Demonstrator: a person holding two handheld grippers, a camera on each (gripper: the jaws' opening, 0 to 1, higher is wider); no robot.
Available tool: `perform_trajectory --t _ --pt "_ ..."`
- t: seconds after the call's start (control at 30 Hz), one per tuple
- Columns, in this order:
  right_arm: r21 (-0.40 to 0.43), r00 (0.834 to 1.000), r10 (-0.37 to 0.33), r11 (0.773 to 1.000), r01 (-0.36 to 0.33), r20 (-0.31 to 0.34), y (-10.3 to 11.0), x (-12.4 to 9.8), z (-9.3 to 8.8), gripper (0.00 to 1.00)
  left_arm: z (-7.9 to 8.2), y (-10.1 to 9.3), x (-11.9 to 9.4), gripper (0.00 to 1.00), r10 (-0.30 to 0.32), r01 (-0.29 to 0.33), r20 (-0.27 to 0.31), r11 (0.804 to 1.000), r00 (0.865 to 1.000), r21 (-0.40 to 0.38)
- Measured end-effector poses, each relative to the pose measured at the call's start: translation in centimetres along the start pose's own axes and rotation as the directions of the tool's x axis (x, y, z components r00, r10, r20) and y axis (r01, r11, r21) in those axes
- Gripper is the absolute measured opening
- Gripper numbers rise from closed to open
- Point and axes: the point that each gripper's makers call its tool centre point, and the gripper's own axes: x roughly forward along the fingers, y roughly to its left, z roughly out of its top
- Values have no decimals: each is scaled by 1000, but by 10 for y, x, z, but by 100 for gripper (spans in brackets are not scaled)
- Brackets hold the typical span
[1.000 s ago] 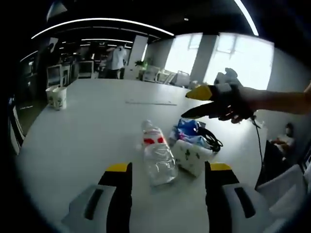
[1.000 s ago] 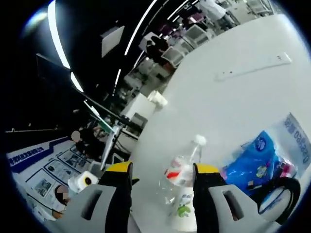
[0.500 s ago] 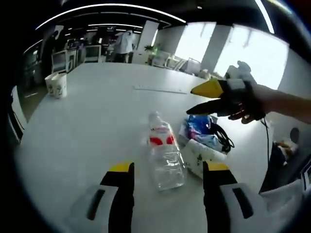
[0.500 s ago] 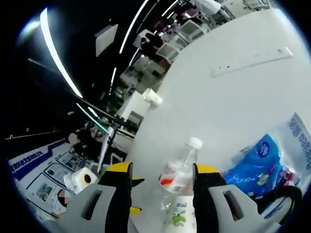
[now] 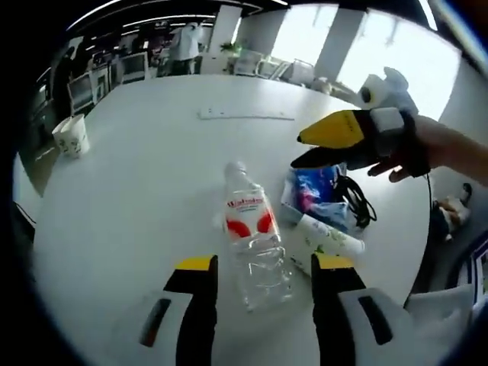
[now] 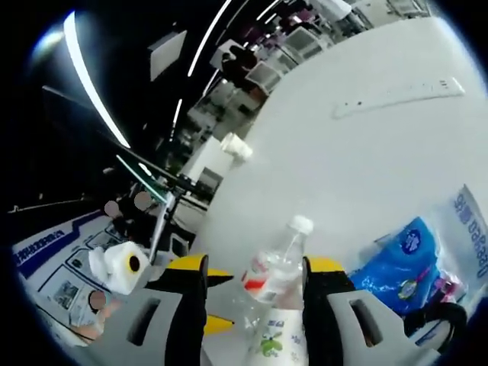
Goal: Arrange the tabletop items into an orderly group along one side of the table until the central work area is clear of visible clutter.
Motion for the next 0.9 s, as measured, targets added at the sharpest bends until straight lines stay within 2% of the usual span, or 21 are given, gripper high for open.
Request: perform_trajectory --t 0.07,0.1,0.17,0.23,0.4,0.53,0.7,0.73,0.9 --pt "-6 1000 3 1000 -3 -3 1 0 -1 47 -2 1 2 49 16 -15 -40 1000 999 17" --pt "-8 1000 5 1000 -5 -1 1 0 -1 47 -6 1 2 48 22 -19 -84 999 996 26" --pt "-10 1000 8 1000 -8 -2 1 -1 -1 46 0 2 5 47 50 -45 -81 997 995 58" --pt "-14 1000 11 1000 -11 -1 1 -2 -3 46 -2 3 6 46 73 -66 -112 996 991 67" --pt "-28 1000 12 1000 -12 -7 1 -5 -5 46 -4 -2 11 44 90 -79 -137 993 987 86" --pt "-33 1000 12 999 -12 -4 0 -8 -6 46 -6 2 14 42 144 -117 -170 981 975 157" --pt "-15 1000 -27 1000 27 4 -12 -8 -3 47 -2 2 19 40 142 -118 -180 983 973 137" --pt "2 1000 -31 1000 31 7 -18 -6 2 47 -3 1 20 40 143 -119 -189 984 972 131" --pt "58 999 -52 997 53 -15 -27 1 0 47 -9 3 20 38 161 -129 -245 981 956 142"
